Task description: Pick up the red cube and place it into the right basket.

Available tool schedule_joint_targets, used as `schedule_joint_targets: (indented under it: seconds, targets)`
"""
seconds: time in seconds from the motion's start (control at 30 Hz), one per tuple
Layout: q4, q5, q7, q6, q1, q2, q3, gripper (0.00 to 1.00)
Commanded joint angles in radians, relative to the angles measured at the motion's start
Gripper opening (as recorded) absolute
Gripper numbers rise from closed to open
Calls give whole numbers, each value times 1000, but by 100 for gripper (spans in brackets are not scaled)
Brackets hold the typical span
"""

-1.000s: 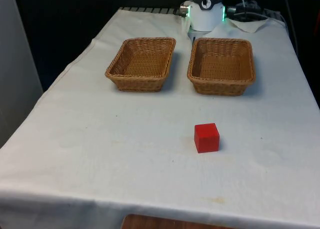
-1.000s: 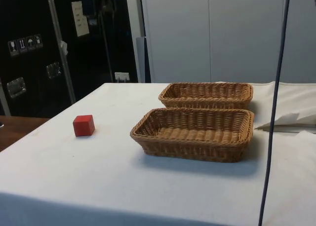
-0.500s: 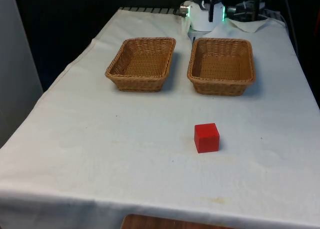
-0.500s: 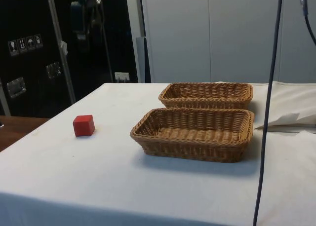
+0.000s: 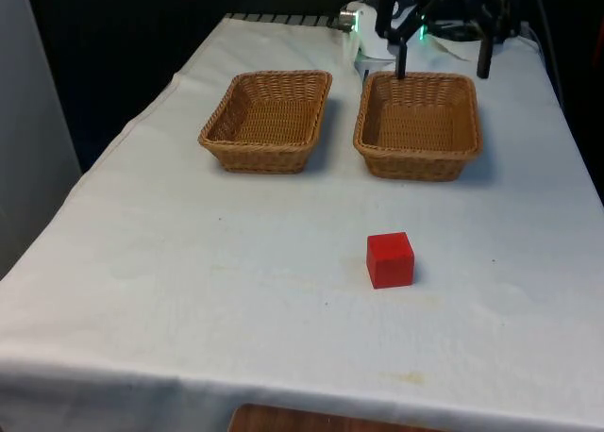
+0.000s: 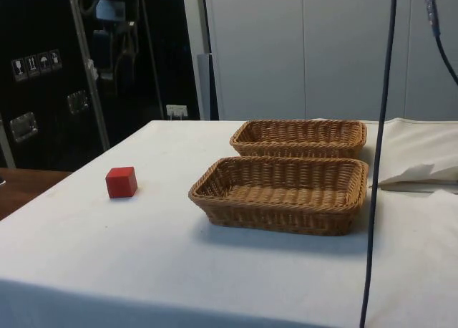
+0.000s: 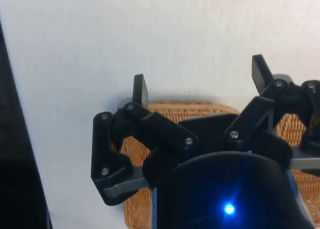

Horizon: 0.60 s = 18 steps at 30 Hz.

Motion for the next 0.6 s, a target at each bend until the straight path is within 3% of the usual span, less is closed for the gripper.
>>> schedule_joint_targets:
  seconds: [0.0, 0.03, 0.13, 0.3, 0.33, 0.57]
  targets:
    - [11, 10, -11, 10, -5, 15, 4, 100]
    - [4, 0, -2, 7, 0, 8, -1, 100]
    - [25, 11, -19, 29, -7, 39, 4, 100]
    - [58, 11, -34, 59, -8, 87, 0, 100]
    - [51, 3, -24, 51, -3, 78, -4, 100]
    - [101, 12, -55, 101, -12, 154, 0, 100]
